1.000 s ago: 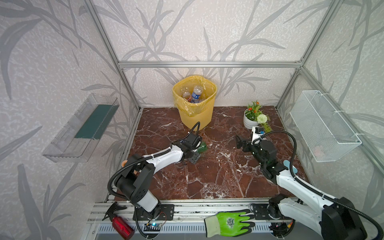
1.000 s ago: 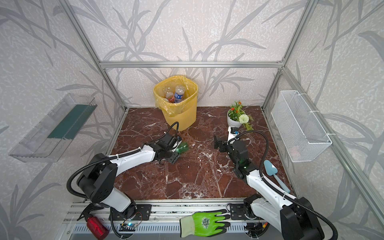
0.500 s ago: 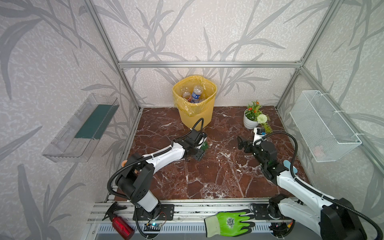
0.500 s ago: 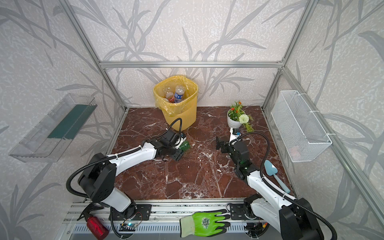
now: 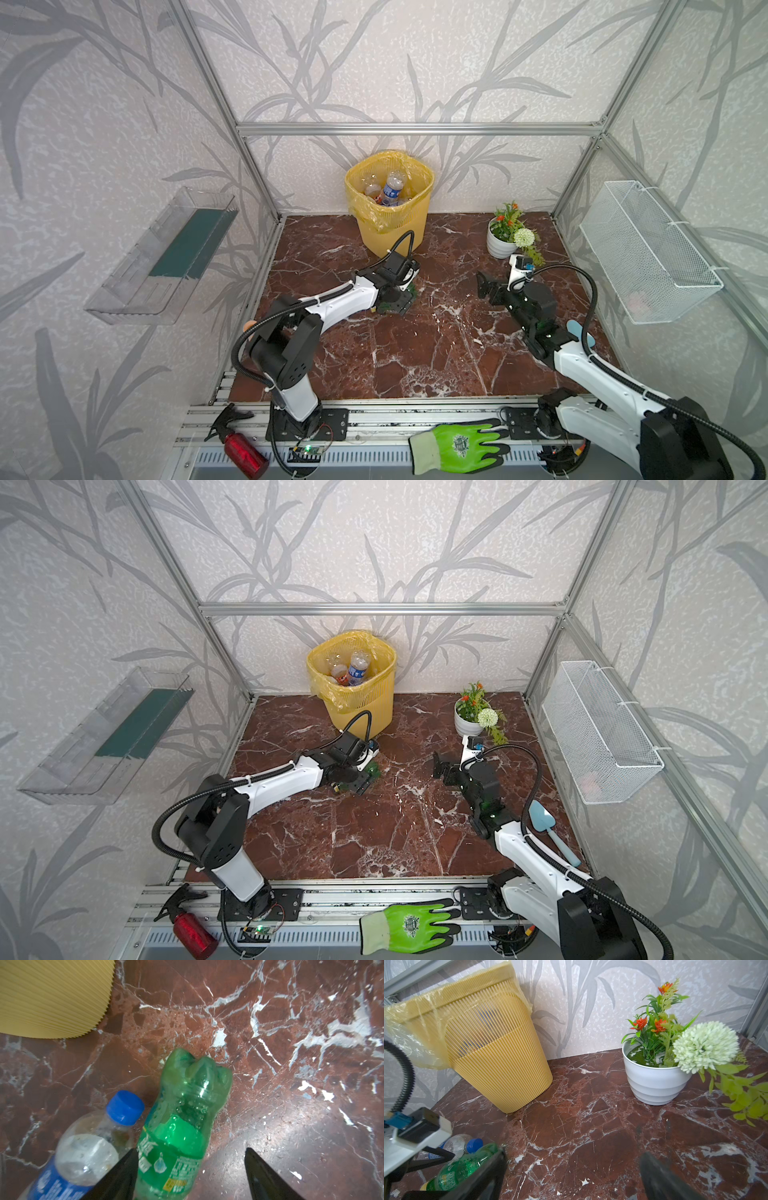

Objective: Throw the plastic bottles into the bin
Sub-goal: 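Lower the left gripper onto the green soda bottle while the right arm draws back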

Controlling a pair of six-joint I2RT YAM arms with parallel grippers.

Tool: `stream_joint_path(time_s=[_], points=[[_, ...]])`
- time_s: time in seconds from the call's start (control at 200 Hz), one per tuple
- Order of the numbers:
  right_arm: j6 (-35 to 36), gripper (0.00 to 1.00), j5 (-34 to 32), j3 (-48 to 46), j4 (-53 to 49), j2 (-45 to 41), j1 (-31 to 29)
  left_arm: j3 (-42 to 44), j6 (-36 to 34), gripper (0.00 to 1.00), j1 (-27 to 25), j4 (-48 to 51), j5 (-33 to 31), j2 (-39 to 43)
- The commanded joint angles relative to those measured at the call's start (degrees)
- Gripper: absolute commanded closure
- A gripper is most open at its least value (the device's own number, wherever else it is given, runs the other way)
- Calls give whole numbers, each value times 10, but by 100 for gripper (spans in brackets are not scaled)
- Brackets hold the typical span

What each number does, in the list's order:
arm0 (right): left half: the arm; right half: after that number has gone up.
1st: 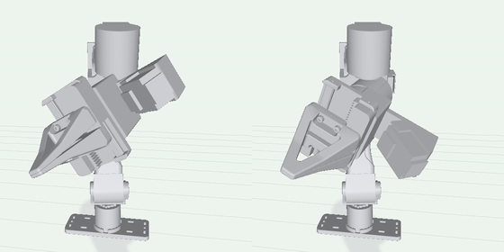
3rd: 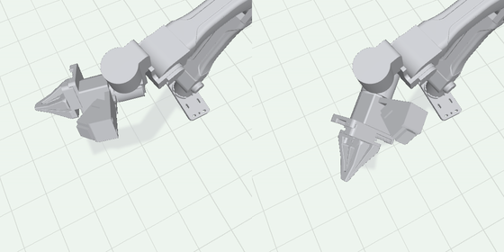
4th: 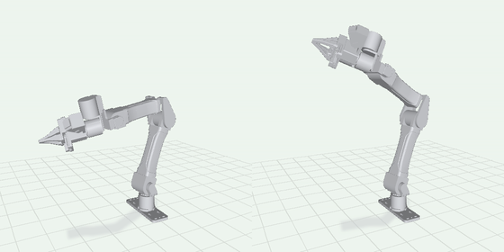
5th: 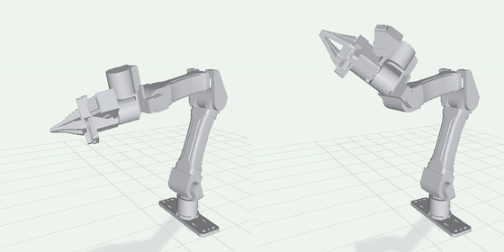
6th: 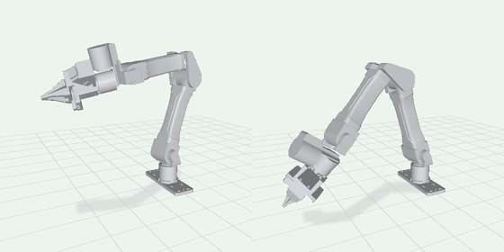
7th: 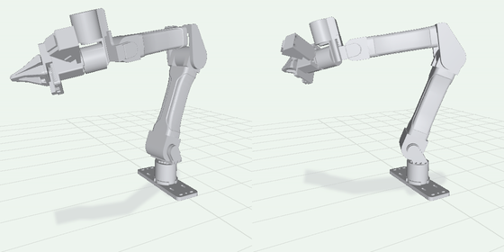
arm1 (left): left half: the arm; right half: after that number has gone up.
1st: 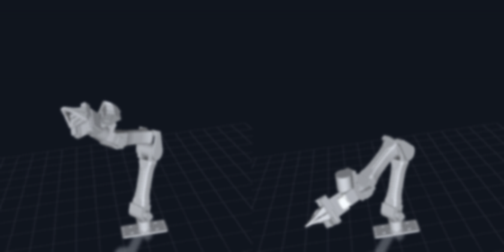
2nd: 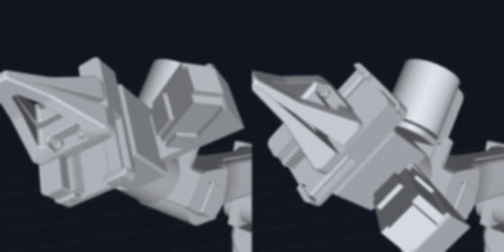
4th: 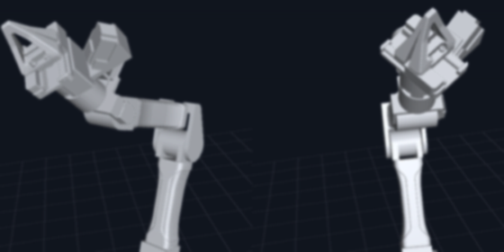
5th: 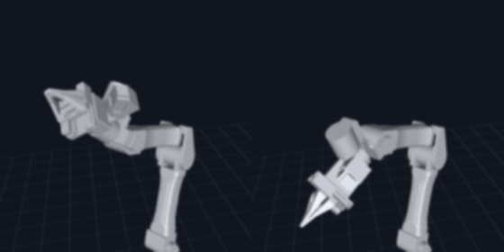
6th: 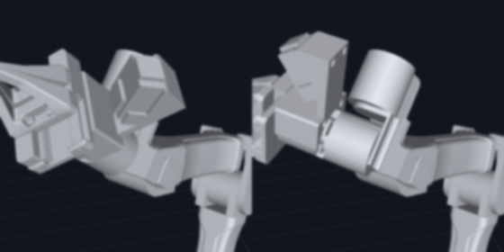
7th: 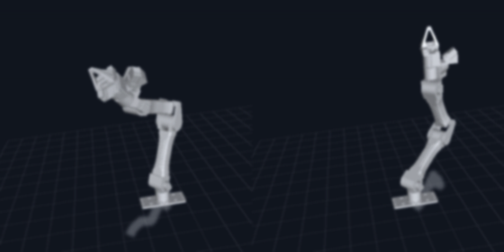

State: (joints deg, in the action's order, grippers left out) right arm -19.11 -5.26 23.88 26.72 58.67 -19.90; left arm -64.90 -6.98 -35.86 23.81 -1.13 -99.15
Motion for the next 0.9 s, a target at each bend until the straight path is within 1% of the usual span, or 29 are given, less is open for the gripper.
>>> stream_joint_path(time_s=[0.0,0.11,0.285,0.375,0.425,0.56,0.695,0.9], points=[[-7,0,3,-9,13,-7,6,-17,-21,22,-2,7,24,-15],[-11,0,5,-11,13,-7,7,-24,-18,26,-2,4,50,-25],[-18,0,8,-17,19,-9,13,-25,-9,30,-11,11,66,-36],[-20,0,9,-18,20,-9,15,-21,-1,36,-19,6,67,-39],[-21,0,9,-18,20,-9,17,-19,5,38,-19,3,78,-39],[-24,0,17,-18,20,-10,22,-23,11,38,-21,6,78,-48],[-33,0,25,-21,20,-14,31,-29,5,34,-29,23,66,-61],[-40,0,32,-27,19,-24,41,-34,5,31,-32,31,63,-65]])
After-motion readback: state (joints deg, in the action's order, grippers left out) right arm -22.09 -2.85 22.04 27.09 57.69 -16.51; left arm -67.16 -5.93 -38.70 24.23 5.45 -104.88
